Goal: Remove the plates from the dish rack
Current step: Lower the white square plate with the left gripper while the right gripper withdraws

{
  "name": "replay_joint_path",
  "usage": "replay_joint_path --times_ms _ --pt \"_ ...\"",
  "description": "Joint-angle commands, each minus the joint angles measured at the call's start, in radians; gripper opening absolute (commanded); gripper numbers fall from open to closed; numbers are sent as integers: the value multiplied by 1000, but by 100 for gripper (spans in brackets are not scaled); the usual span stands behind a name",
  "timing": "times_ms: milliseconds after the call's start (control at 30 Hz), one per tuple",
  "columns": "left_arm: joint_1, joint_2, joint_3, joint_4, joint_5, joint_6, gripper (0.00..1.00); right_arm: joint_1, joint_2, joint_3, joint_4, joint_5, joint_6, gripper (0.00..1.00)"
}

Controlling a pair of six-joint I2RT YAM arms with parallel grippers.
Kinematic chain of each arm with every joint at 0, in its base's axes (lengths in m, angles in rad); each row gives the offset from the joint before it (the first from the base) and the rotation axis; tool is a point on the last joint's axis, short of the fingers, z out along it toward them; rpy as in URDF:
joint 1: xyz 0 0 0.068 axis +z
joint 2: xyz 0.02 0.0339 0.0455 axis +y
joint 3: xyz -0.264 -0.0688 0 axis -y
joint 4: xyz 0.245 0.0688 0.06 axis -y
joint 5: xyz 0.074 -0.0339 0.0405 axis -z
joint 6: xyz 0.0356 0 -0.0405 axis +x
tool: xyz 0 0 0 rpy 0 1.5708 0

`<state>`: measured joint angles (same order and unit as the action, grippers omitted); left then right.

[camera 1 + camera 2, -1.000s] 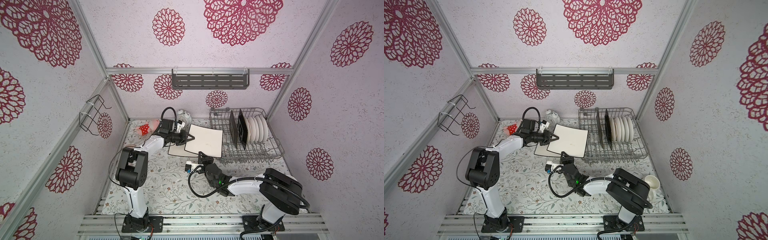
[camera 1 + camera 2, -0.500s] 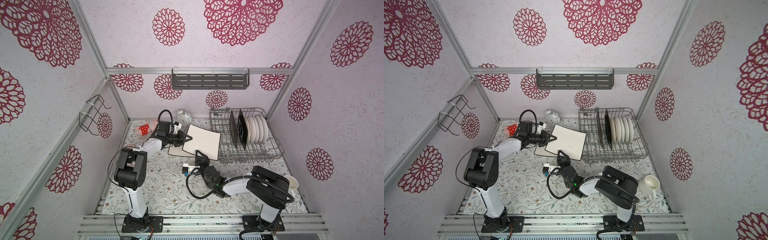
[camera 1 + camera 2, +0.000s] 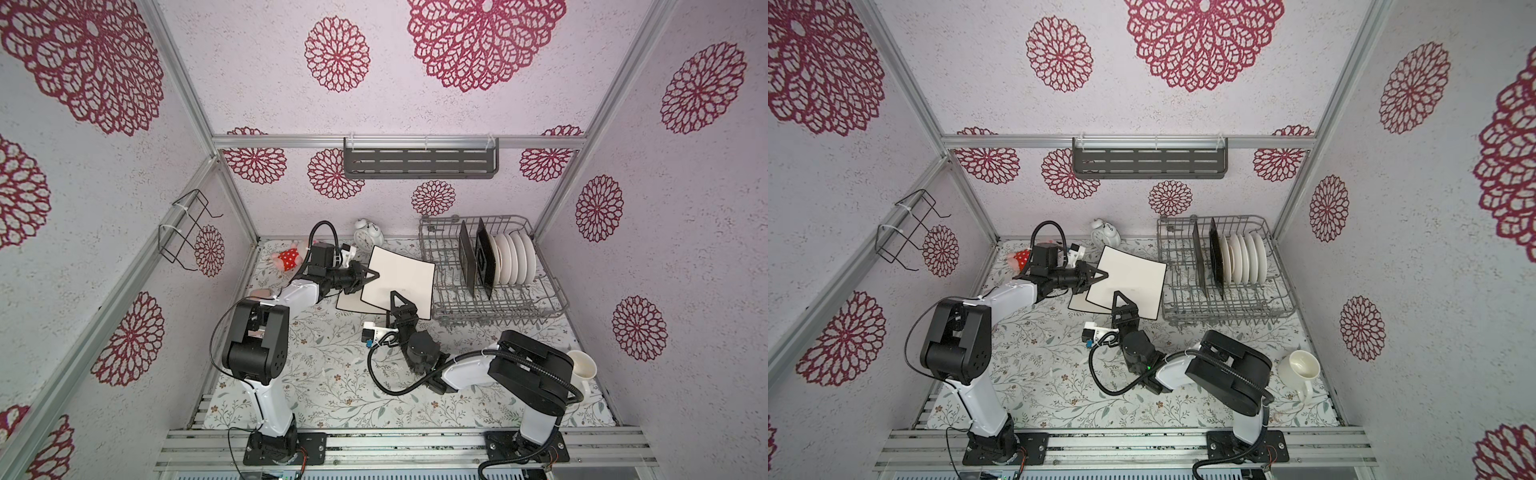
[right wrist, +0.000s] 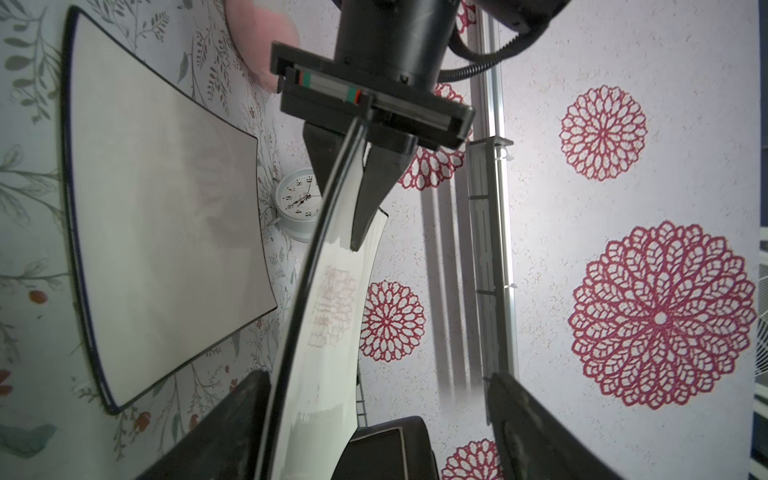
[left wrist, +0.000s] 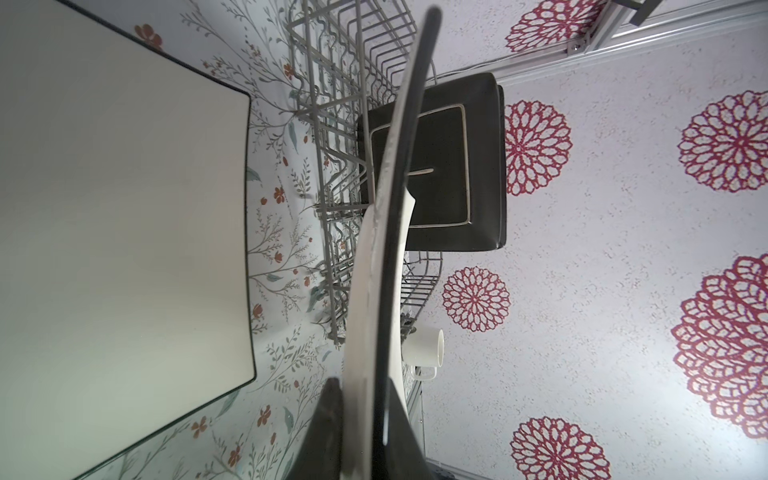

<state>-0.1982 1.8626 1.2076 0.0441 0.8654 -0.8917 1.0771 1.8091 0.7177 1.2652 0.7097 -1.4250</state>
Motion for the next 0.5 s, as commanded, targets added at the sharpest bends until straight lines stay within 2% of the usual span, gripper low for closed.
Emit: replay_joint_path --times_ms 0,33,267,467 --pt "21 -46 15 111 32 -6 0 3 -93 25 -10 30 120 96" --pt "22 -48 10 120 31 -12 0 6 -112 22 -60 23 154 99" --pt "28 -42 8 163 9 -35 0 18 -256 6 -366 -63 466 99" --pt "41 -44 22 153 -2 -22 0 -3 -416 27 -725 -261 786 95"
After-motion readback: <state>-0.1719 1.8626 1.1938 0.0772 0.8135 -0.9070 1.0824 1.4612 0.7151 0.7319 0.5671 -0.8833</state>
